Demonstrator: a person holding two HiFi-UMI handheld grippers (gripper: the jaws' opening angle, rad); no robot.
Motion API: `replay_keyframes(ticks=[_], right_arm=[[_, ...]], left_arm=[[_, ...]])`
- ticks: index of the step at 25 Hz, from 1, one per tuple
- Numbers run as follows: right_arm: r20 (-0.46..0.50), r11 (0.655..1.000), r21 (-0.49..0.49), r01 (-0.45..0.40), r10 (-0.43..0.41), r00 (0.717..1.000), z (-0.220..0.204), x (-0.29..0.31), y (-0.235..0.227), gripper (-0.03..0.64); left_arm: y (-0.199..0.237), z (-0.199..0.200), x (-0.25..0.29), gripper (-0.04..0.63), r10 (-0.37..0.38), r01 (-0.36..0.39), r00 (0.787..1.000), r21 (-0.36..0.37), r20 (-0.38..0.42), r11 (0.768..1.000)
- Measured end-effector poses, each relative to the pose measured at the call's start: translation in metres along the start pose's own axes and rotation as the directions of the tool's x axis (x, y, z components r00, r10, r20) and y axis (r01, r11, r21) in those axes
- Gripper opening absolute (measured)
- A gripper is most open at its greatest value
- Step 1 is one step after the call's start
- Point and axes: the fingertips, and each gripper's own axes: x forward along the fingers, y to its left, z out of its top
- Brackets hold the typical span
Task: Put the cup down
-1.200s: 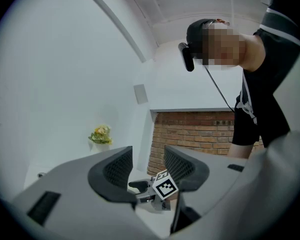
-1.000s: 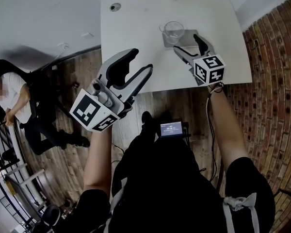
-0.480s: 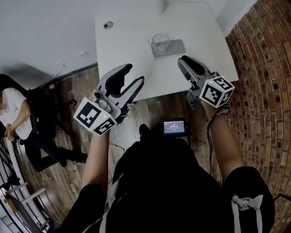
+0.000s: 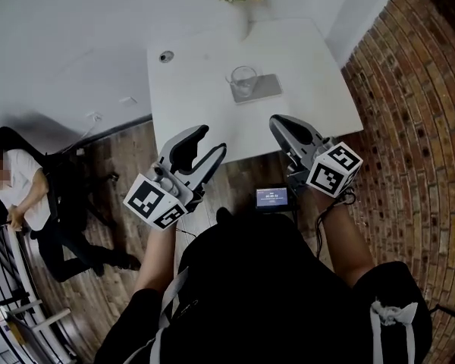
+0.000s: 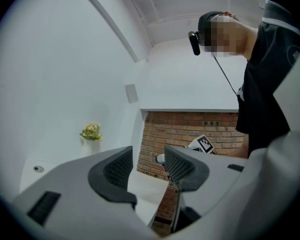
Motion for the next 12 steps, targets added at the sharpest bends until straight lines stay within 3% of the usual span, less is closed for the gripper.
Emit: replay_keyframes(ticks=[7, 12], right_arm=[[0.069, 0.994, 0.107, 0.039, -0.047, 0.997, 0.002, -0.006, -0.003, 0.012], [0.083, 0.994, 0.093, 0.057, -0.065, 0.994, 0.003, -0.005, -0.003, 0.012]], left_arm=[[-0.002, -0.006, -0.018, 0.192, 0.033, -0.032, 0.999, -0.041, 0.014, 0.999], [-0.003, -0.003, -0.024, 0.192, 0.038, -0.038, 0.999, -0.028, 0.014, 0.999]])
